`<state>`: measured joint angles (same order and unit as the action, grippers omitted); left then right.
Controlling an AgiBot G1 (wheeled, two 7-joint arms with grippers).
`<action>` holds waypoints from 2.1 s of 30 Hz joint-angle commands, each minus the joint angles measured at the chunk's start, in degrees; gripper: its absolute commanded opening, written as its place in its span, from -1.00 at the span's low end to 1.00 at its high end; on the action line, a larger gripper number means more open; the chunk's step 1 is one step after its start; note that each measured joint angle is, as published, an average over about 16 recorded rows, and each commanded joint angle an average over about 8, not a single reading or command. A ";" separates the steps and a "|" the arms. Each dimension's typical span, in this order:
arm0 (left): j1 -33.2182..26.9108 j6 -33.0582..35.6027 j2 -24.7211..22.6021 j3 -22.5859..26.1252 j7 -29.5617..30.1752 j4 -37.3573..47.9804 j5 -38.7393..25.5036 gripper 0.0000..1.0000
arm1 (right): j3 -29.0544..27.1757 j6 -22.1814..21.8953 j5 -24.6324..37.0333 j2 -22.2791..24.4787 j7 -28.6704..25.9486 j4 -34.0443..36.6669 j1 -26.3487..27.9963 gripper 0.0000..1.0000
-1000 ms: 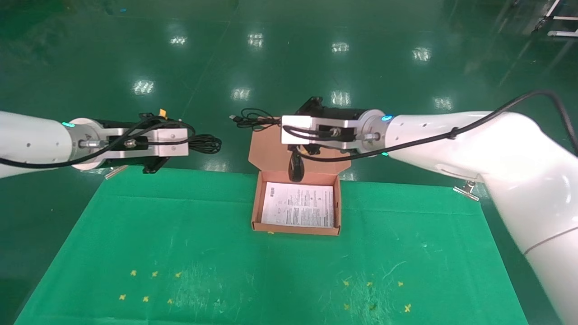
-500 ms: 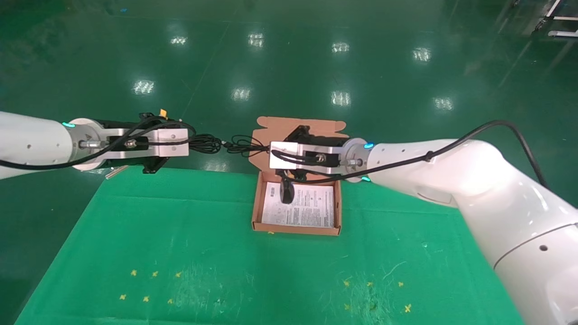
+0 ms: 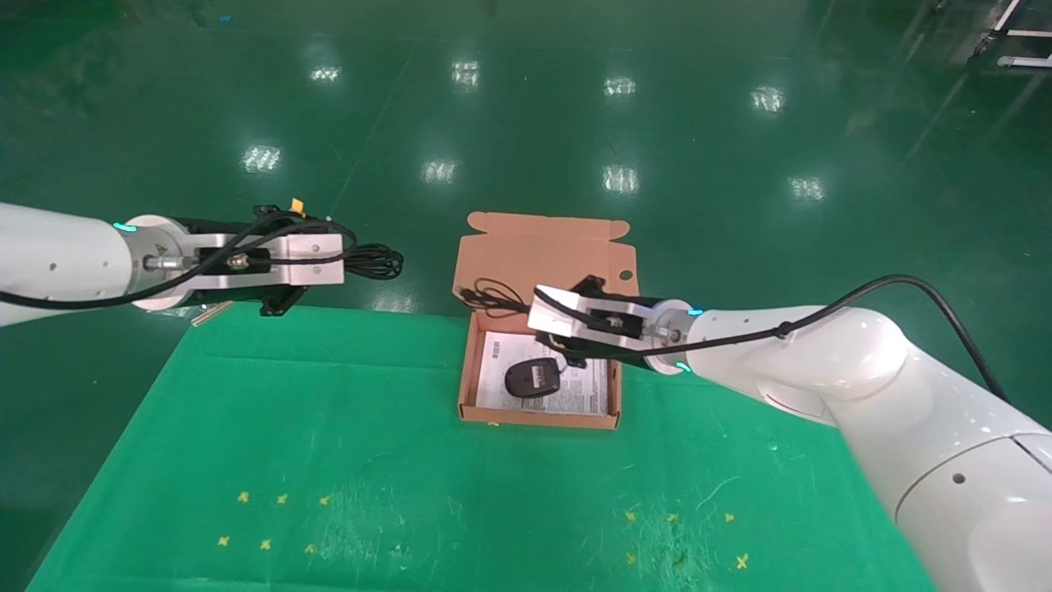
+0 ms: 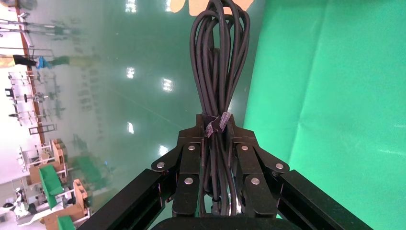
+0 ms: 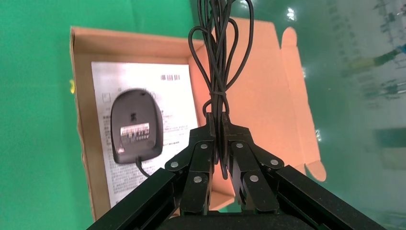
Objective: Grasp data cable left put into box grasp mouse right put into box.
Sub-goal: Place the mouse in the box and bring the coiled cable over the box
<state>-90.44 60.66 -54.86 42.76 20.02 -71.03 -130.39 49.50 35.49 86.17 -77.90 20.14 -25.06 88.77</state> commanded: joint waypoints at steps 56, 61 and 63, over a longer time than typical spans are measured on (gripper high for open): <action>5.02 -22.06 -23.27 6.99 -25.26 31.51 14.83 -1.00 | 8.01 -0.69 8.48 27.83 -23.88 -30.41 0.03 1.00; 4.64 -24.78 -23.61 11.04 -25.92 32.77 19.20 -1.00 | 8.80 -0.93 12.53 30.55 -30.02 -35.84 -0.22 1.00; 4.38 -25.76 -23.68 12.89 -25.88 32.85 20.81 -1.00 | 9.04 -0.85 14.13 31.37 -32.21 -37.64 -0.21 1.00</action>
<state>-86.10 35.05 -78.48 55.66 -5.64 -38.45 -109.68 58.42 34.77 100.13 -46.75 -11.74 -62.32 88.64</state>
